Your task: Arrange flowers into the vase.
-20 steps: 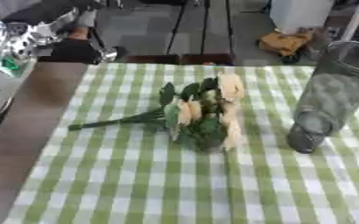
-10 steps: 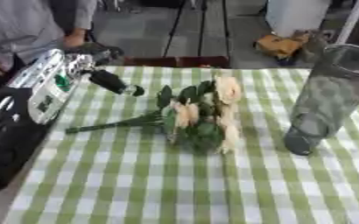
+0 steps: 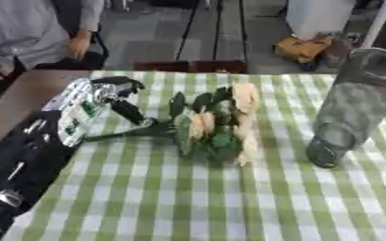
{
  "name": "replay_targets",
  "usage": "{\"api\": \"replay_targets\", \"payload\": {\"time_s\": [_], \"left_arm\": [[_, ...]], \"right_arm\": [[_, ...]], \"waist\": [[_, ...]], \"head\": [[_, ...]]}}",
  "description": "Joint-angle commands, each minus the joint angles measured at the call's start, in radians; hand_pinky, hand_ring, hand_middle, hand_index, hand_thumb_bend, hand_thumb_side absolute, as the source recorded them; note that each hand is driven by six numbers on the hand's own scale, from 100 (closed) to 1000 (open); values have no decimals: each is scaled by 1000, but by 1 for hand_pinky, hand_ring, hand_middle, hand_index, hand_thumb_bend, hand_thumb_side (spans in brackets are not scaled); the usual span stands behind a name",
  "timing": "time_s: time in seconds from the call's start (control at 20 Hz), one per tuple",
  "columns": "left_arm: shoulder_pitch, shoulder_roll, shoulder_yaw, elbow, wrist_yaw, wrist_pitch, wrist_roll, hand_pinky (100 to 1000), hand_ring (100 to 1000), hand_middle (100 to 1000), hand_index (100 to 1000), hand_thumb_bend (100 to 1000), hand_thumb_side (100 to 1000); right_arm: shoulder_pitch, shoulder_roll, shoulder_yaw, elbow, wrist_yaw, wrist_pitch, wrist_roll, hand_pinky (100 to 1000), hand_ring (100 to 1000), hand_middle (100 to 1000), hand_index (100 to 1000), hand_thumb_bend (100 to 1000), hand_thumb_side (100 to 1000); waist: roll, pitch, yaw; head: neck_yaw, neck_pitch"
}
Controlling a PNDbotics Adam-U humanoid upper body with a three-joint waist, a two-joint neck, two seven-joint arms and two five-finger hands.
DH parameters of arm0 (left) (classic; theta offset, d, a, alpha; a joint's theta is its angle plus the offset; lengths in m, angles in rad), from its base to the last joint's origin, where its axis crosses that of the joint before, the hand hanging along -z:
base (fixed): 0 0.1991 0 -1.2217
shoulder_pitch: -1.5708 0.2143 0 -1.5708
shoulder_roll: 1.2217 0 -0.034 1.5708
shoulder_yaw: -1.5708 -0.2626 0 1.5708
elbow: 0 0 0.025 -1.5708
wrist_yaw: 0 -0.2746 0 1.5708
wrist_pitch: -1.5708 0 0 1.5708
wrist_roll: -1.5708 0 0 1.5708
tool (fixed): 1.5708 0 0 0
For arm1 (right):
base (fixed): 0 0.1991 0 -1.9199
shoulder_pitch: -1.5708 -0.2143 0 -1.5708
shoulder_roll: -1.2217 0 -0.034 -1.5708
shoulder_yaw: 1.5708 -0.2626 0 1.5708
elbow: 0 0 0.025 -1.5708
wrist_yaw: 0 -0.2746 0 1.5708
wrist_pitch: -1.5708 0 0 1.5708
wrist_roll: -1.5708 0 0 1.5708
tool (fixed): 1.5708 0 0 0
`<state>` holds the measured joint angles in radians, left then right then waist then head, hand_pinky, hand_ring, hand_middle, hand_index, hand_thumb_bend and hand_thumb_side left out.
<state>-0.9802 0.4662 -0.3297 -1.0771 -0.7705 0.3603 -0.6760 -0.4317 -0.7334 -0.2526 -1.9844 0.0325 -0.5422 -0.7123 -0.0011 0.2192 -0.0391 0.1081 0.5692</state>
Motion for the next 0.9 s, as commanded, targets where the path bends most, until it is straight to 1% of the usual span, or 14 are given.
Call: {"api": "replay_targets", "payload": {"time_s": [0.05,0.25,0.5,0.7,0.9], "left_arm": [[-20,15,-2,-6,-10,-27,-11,743,930,924,987,515,410],[7,25,-18,-38,-29,-61,-8,743,934,927,984,509,408],[25,21,-25,-33,-58,-92,18,738,928,915,977,508,424],[26,-2,-21,7,-66,-98,27,738,928,916,978,509,415],[17,-24,-7,66,-69,-99,15,739,929,916,975,495,406]], "right_arm": [[-13,-18,-7,-16,-6,-34,-39,711,807,843,888,100,1000],[-10,-15,-8,-16,-6,-30,-40,711,807,842,887,100,1000],[-12,-12,-5,-16,-9,-28,-38,711,808,842,887,100,1000],[-14,-9,-5,-16,-12,-28,-38,711,808,842,887,100,1000],[-20,-7,-4,-16,-16,-30,-37,711,808,842,887,100,1000]], "waist": [[0,-14,-1],[2,-14,3],[2,-15,4],[-1,-13,1],[-5,-10,-5]], "head": [[2,0],[-8,4],[-23,11],[-22,16],[-12,19]]}}
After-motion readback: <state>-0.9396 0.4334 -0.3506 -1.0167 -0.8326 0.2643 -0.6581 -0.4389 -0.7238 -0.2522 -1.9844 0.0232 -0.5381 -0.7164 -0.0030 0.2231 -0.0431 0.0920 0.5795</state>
